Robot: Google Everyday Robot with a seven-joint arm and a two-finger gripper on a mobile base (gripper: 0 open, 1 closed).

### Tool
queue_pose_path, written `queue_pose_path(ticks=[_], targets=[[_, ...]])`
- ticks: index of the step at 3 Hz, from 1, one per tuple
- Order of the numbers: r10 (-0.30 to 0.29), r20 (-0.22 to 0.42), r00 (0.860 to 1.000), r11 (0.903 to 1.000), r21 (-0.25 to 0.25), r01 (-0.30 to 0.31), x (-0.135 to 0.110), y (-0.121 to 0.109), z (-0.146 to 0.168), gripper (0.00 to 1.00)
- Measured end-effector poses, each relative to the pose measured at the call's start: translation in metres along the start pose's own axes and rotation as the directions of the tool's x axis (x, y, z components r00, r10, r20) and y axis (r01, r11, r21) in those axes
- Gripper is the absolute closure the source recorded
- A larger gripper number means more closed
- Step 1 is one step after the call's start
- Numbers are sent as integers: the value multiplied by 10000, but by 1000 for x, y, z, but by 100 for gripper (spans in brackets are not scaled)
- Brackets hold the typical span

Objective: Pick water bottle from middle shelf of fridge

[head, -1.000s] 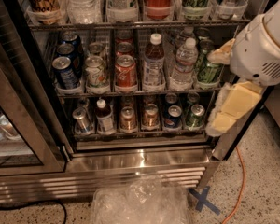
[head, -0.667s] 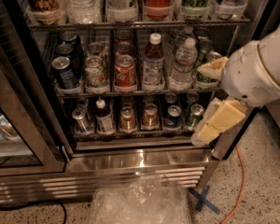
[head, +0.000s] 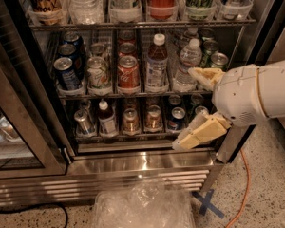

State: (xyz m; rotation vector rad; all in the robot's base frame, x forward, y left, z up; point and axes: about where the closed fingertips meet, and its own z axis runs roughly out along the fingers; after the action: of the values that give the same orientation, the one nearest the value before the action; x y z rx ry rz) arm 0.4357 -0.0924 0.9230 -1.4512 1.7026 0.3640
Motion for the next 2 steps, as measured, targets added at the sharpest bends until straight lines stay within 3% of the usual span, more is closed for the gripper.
queue_pose_path(ticks=[1, 2], targets=[[0, 1, 10000, 10000, 0, 0, 0, 0, 0, 0], [375, 899, 9952, 9990, 190, -394, -6, -1, 0, 0]])
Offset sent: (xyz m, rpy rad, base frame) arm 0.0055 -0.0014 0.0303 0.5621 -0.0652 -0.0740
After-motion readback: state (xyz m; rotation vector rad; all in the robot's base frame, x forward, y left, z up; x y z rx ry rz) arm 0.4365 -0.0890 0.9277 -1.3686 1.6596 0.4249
